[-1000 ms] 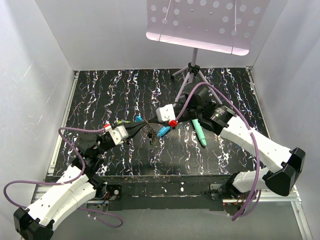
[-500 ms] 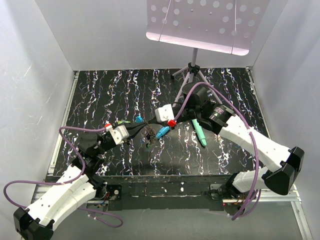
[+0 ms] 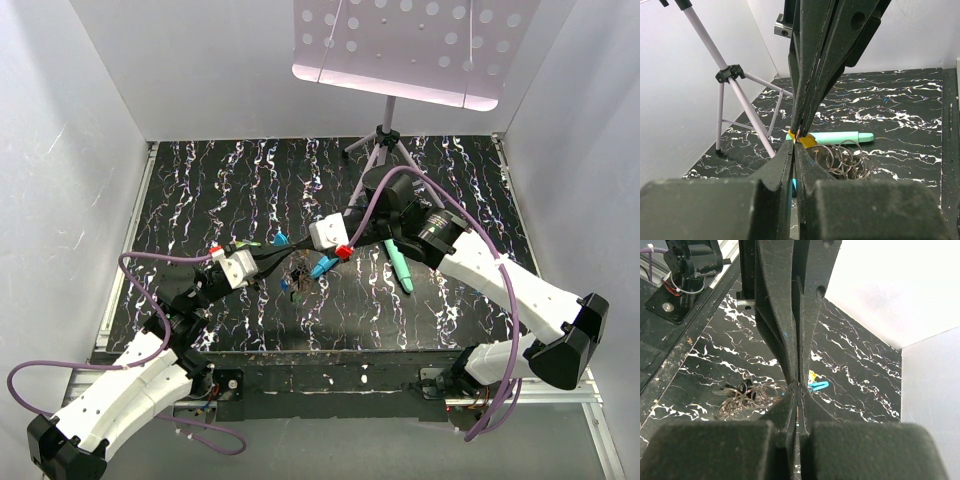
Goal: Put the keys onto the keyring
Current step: Insert the key onto the keyring.
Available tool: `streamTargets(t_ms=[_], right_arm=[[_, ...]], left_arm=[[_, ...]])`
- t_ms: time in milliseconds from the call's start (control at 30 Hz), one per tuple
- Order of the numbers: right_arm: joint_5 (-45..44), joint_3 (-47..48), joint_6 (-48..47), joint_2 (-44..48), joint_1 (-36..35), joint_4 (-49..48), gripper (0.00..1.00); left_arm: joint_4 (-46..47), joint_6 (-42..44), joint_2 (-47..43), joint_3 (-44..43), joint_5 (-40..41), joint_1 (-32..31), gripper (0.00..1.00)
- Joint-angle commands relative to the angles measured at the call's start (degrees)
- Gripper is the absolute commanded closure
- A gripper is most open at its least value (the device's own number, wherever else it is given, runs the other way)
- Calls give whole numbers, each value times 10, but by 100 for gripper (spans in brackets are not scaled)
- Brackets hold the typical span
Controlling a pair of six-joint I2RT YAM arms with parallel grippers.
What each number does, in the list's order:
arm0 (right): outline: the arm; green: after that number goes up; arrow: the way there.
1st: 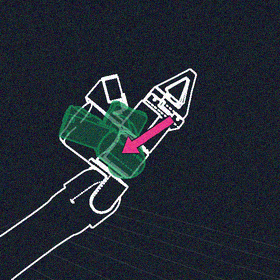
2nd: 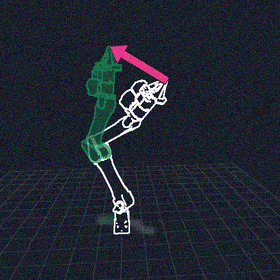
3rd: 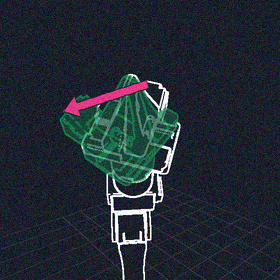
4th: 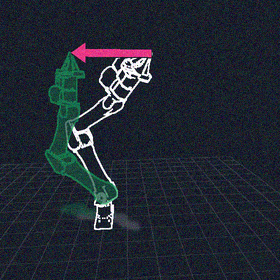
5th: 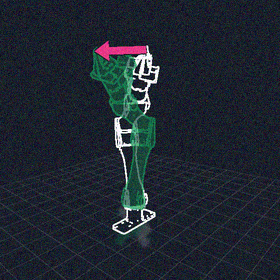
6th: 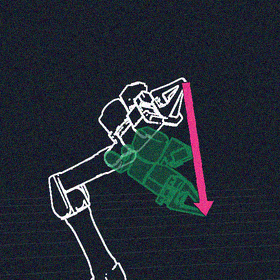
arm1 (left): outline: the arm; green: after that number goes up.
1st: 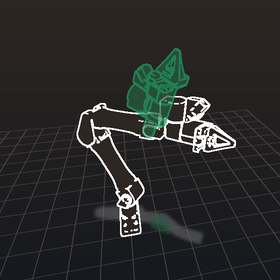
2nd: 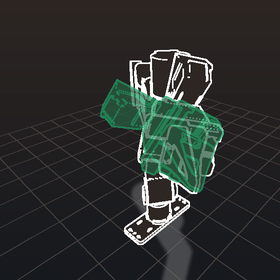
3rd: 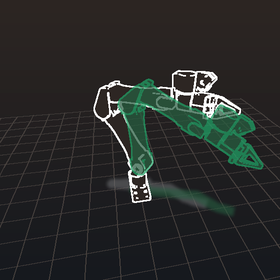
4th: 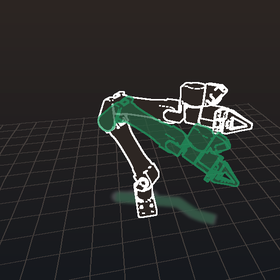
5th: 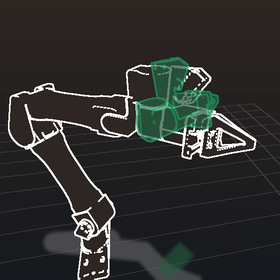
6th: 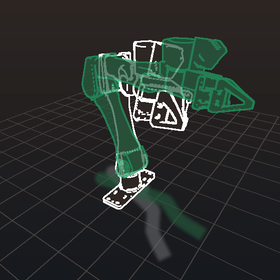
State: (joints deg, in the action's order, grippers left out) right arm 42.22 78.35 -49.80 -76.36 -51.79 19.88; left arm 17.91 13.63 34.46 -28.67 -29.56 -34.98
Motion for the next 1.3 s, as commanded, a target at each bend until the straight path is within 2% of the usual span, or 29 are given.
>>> streamTargets(t_ms=[0, 1267], right_arm=[[9, 23, -15, 2, -9, 11, 99], [-30, -14, -44, 20, -5, 52, 99]], left_arm=[[31, -9, -8, -25, 5, -3, 100], [49, -38, -20, -20, 25, -1, 100]])
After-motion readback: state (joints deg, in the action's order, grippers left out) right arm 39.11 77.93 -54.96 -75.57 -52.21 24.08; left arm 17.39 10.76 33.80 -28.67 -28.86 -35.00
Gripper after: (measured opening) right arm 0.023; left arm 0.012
